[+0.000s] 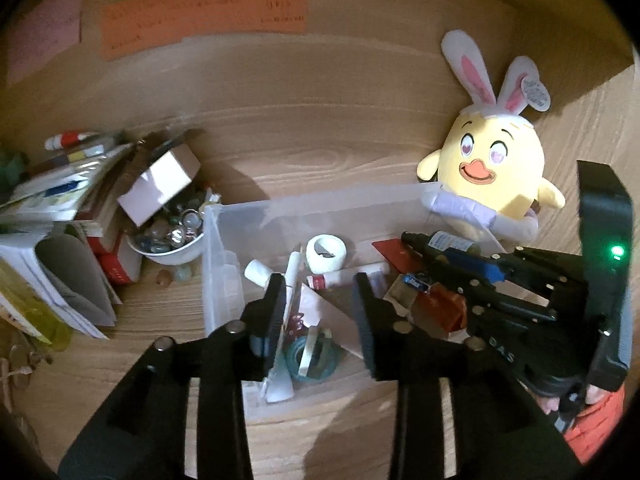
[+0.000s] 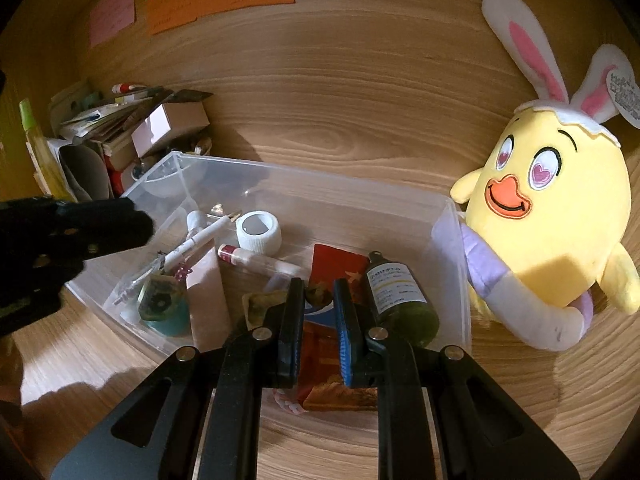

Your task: Organize objects

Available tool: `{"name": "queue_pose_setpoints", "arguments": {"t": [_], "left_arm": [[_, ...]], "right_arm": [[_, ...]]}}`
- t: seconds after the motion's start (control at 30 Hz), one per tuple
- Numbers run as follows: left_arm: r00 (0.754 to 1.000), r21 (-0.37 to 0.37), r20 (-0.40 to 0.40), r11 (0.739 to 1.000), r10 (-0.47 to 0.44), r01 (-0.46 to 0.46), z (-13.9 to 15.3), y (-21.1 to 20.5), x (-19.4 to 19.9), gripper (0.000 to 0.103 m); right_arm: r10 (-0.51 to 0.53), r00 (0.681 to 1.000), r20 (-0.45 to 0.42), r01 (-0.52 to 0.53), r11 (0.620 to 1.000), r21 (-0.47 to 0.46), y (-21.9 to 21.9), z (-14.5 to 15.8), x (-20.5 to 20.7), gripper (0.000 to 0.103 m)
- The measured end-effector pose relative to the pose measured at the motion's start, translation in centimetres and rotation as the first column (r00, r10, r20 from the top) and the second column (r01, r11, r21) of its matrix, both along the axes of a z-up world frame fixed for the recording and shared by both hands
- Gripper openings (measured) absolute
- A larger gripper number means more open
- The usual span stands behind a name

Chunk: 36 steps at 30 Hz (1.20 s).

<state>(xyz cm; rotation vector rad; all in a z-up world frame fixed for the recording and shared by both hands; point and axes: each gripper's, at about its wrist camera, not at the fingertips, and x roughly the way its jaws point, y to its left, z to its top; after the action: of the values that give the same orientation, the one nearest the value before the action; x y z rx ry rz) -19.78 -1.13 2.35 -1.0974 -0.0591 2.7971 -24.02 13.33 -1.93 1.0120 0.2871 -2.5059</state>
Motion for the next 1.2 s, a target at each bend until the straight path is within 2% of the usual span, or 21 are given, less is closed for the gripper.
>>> {"name": "queue_pose_setpoints", "arguments": {"t": [0.17,0.23,0.3,0.37,0.57,0.7,0.77,0.97,1.2], "left_arm": [[1.0,-0.007,-0.024,1.0,0.009,-0.009,0.4,-0.2,1.4,0.054],[0.999,-0.009,-0.031,1.0,0.008,-0.008,0.4,-0.2,2.1,0.056],[0.999,-0.012,-0.035,1.0,0.01,-0.01,0.4,-0.3,2.6,0.06],[0.999,-0.015,-0.04,1.0,0.015,-0.016,0.3,-0.4,3.1,0.065],[0.998,-0.004,-0.046,0.999,0.043,-0.043,0.1,-1.1,4.4,0.075],[0.998,0.015,-0.039,0.998,0.058,-0.058,-0.2,-1.6,4.9,0.077],[0.997,0.018,-0.038,0.998,0.066,-0.066,-0.4,-1.8,5.3,0.078],[0.995,0.015,-0.055,0.996,0.087,-0.086,-0.6,-2.0,6.5,0.086],[0.993,0.002,-0.09,0.997,0.081,-0.081,-0.2,-1.2,8.2,0.091]], "right_arm": [[0.002,1.0,-0.008,-0.002,1.0,0.03,-0.3,-0.1,0.1,0.013],[0.002,1.0,-0.01,-0.001,0.999,0.046,-0.4,-0.1,0.3,0.016],[-0.001,1.0,-0.022,0.002,0.998,0.06,-0.5,0.0,0.5,0.026],[-0.009,0.999,-0.051,0.013,0.997,0.074,-0.5,0.3,1.0,0.042],[-0.009,0.993,-0.117,0.022,0.994,0.105,-0.5,1.3,2.6,0.063],[-0.006,0.99,-0.141,0.024,0.992,0.123,-0.5,1.7,3.8,0.068],[-0.007,0.988,-0.151,0.027,0.991,0.127,-0.3,1.9,4.4,0.075],[-0.016,0.987,-0.158,0.034,0.993,0.115,0.5,2.4,6.0,0.083],[-0.029,0.989,-0.143,0.038,0.998,0.059,2.1,3.2,7.8,0.084]]}}
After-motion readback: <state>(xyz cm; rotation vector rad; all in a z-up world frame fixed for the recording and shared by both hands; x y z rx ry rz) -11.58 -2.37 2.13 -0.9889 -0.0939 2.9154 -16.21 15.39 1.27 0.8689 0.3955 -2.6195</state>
